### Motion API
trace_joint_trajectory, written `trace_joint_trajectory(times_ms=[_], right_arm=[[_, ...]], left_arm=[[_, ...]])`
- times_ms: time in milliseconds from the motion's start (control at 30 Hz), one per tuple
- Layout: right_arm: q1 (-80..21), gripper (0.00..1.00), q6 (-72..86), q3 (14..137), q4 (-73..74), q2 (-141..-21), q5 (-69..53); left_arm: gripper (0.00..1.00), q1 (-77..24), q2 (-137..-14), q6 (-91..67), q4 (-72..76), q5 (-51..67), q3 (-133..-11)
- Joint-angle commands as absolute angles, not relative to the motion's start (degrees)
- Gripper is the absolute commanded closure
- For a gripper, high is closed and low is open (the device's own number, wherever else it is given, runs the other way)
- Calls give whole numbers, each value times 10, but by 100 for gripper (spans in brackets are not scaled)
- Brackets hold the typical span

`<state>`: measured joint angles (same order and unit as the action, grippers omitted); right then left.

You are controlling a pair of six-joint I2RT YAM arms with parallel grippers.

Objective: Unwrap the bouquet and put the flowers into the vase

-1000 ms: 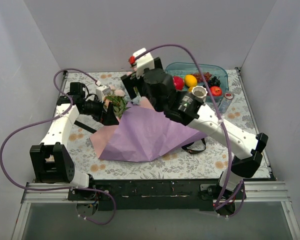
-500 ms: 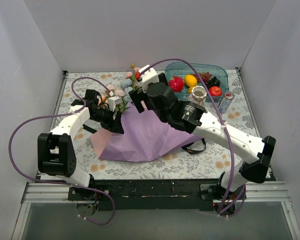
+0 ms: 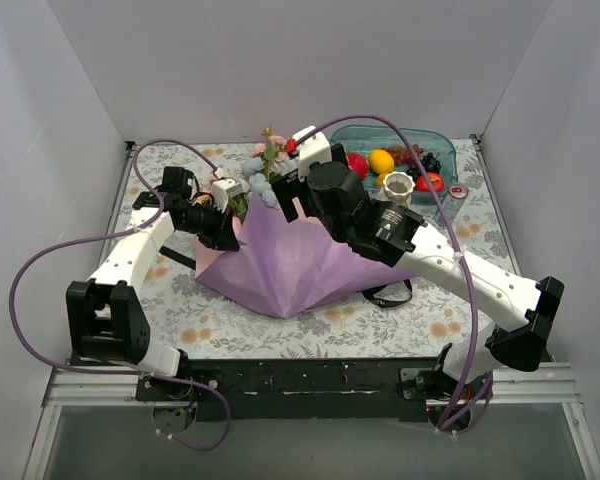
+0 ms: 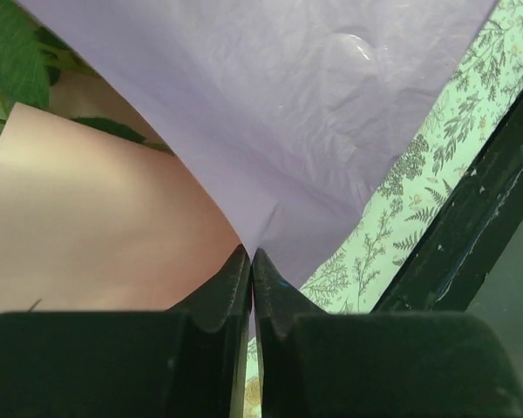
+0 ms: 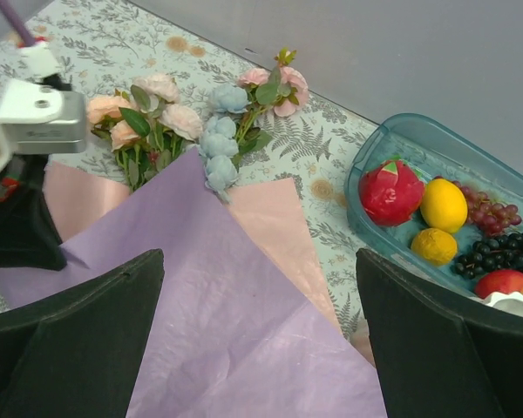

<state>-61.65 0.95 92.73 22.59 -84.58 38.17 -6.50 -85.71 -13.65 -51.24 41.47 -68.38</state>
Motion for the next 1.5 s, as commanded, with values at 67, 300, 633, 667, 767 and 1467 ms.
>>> trace_joint_trajectory(times_ms=[67,300,633,667,767,1467], right_arm=[[-543,2,36,923,206,-820,267],[-476,2,45,942,191,-825,121],[-455,2,49,983,214,-898,73],[-455,2,52,975,212,-893,69],[-455,2,58,923,187,-866,66],[-463,2,69,781,134,-774,76]], left_arm=[[94,-68,-722,-11,-536,434,-659],[81,-71,-605,143,-600,428,-642],[72,-71,-564,50,-543,375,-576],[41,-70,-604,30,-507,365,-569],[6,-68,-687,-36,-498,394,-594],[28,-62,-922,-161,-296,418,-702]])
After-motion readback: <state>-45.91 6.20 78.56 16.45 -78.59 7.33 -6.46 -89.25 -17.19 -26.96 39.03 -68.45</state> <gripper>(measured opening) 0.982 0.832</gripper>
